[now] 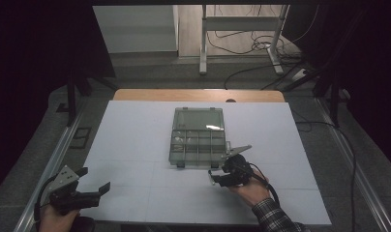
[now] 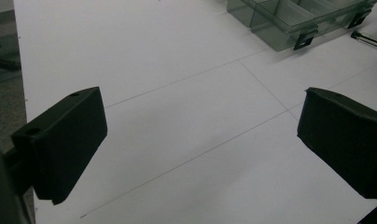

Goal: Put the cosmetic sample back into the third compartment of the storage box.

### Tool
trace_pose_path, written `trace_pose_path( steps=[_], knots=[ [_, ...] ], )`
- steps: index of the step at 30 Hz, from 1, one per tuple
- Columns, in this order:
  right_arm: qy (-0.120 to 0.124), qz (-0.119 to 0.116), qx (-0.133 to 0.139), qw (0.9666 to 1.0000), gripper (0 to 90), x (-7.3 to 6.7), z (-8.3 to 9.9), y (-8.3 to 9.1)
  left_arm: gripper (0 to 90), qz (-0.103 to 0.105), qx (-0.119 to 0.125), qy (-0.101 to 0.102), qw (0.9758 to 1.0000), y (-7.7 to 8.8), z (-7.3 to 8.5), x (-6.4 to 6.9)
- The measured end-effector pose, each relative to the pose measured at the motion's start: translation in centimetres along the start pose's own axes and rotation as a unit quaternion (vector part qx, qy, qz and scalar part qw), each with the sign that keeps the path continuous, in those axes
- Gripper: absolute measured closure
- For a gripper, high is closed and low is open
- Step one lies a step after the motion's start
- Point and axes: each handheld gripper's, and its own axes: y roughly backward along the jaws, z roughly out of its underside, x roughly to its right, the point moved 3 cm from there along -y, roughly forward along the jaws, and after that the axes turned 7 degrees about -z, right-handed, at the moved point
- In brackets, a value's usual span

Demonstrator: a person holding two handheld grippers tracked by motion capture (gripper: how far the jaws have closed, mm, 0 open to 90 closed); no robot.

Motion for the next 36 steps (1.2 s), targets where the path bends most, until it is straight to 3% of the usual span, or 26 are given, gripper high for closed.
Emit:
trace_pose_path(
  steps=[6, 11, 14, 18, 23, 36],
  knots=[
    [0.026, 0.002, -0.013, 0.9996, 58.9, -0.5, -0.6, -1.1, 1.9, 0.0, 0.0, -0.003, 1.0, 0.0, 0.0, 0.0],
    [0.033, 0.001, -0.031, 0.999, 63.3, -0.7, -0.8, -2.5, 2.0, 0.001, -0.001, -0.004, 1.0, 0.0, 0.0, 0.1],
    [0.038, 0.013, -0.045, 0.9982, 67.0, -0.7, -0.8, -3.2, 2.0, 0.002, -0.001, -0.003, 1.0, 0.0, 0.0, 0.1],
    [0.058, 0.036, -0.061, 0.9958, 80.4, -1.0, -0.7, -3.5, 2.0, 0.003, -0.001, -0.004, 1.0, 0.0, 0.0, 0.1],
    [0.06, 0.045, -0.061, 0.9953, 81.0, -1.3, -0.6, -3.5, 2.0, 0.002, -0.001, -0.006, 1.0, 0.0, 0.0, 0.1],
    [0.062, 0.023, -0.027, 0.9974, 81.0, -1.6, -1.1, -2.4, 2.1, 0.005, -0.003, -0.009, 0.9999, -0.1, 0.0, 0.1]
  ],
)
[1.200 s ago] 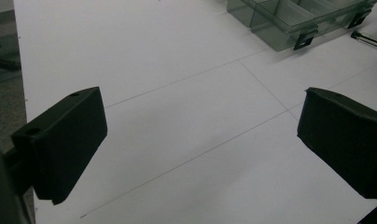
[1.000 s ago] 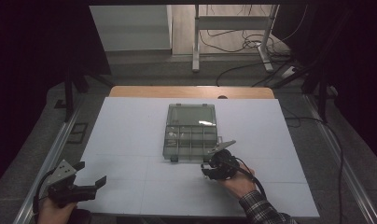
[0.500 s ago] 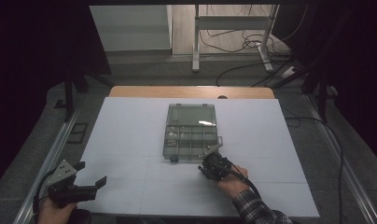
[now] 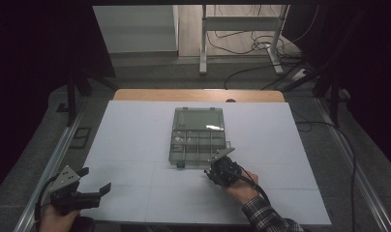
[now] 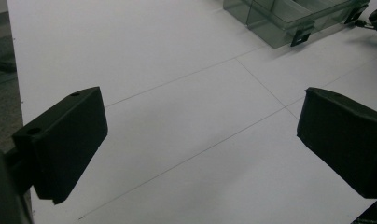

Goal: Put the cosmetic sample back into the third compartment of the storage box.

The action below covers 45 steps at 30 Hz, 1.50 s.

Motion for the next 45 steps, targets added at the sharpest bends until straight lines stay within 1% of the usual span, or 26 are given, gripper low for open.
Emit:
trace_pose_path(
  steps=[6, 13, 16, 21, 28, 33, 45],
  knots=[
    [-0.001, -0.009, 0.019, 0.9998, 81.0, 0.0, -0.3, 0.9, 2.1, 0.001, -0.001, 0.001, 1.0, 0.0, 0.0, 0.0],
    [-0.004, -0.009, 0.044, 0.999, 81.0, 0.3, -0.8, 2.0, 2.1, 0.001, -0.003, 0.001, 1.0, -0.1, 0.0, 0.0],
    [-0.009, -0.01, 0.055, 0.9984, 81.0, 0.5, -0.9, 2.4, 2.1, 0.001, -0.004, 0.002, 1.0, -0.1, 0.0, 0.0],
    [-0.019, -0.012, 0.062, 0.9978, 81.0, 0.9, -1.1, 2.7, 2.1, 0.0, -0.004, 0.002, 1.0, -0.1, 0.0, -0.1],
    [-0.019, -0.009, 0.068, 0.9975, 81.0, 1.4, -1.4, 3.0, 2.1, 0.0, -0.004, 0.004, 1.0, -0.1, 0.0, -0.1],
    [-0.025, -0.008, 0.075, 0.9969, 81.0, 1.8, -1.8, 3.2, 2.1, 0.0, -0.004, 0.004, 1.0, -0.1, 0.0, -0.1],
    [-0.026, 0.0, 0.085, 0.996, 81.0, 2.7, -3.3, 2.8, 2.1, 0.0, -0.004, 0.006, 1.0, -0.1, 0.0, -0.1]
  ],
)
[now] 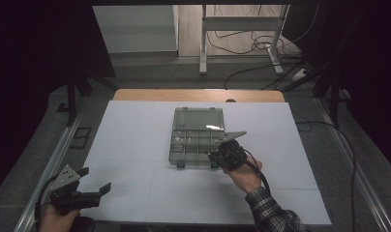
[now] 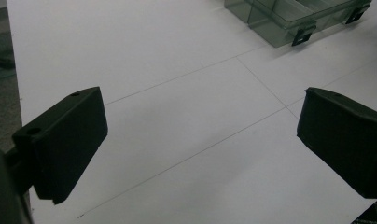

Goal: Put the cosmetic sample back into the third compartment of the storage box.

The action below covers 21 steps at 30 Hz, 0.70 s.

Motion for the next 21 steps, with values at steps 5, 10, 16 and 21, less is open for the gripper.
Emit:
trace_pose_path(
  steps=[5, 10, 16, 21],
  knots=[
    [-0.001, 0.007, 0.002, 1.0, 81.0, 0.4, -0.5, -0.4, 2.1, 0.0, 0.0, 0.0, 1.0, 0.0, 0.0, 0.0],
    [0.0, 0.012, 0.002, 0.9999, 81.0, 0.8, -0.9, -0.7, 2.1, 0.0, 0.0, 0.0, 1.0, 0.0, 0.0, 0.0],
    [-0.004, 0.018, 0.003, 0.9998, 81.0, 1.3, -1.3, -1.2, 2.1, 0.001, 0.0, 0.001, 1.0, 0.0, 0.0, 0.0],
    [-0.005, 0.023, 0.005, 0.9997, 81.0, 1.8, -1.7, -1.6, 2.1, 0.001, 0.0, 0.001, 1.0, 0.0, 0.0, 0.0]
  ],
)
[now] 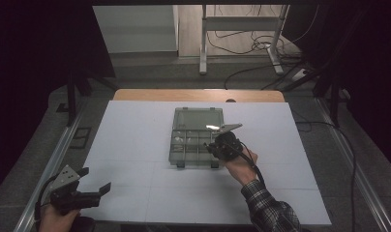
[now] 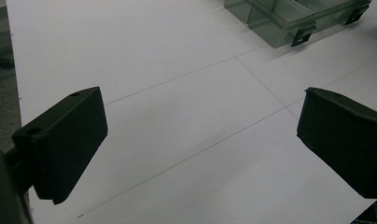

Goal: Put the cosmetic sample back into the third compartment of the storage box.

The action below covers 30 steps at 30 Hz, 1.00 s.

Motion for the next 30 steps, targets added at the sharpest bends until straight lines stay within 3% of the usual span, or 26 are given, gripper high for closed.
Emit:
trace_pose_path(
  steps=[30],
  knots=[
    [-0.008, 0.021, 0.01, 0.9997, 80.9, 2.3, -2.1, -3.0, 2.1, 0.0, 0.0, 0.003, 1.0, 0.0, 0.0, -0.1]
  ],
)
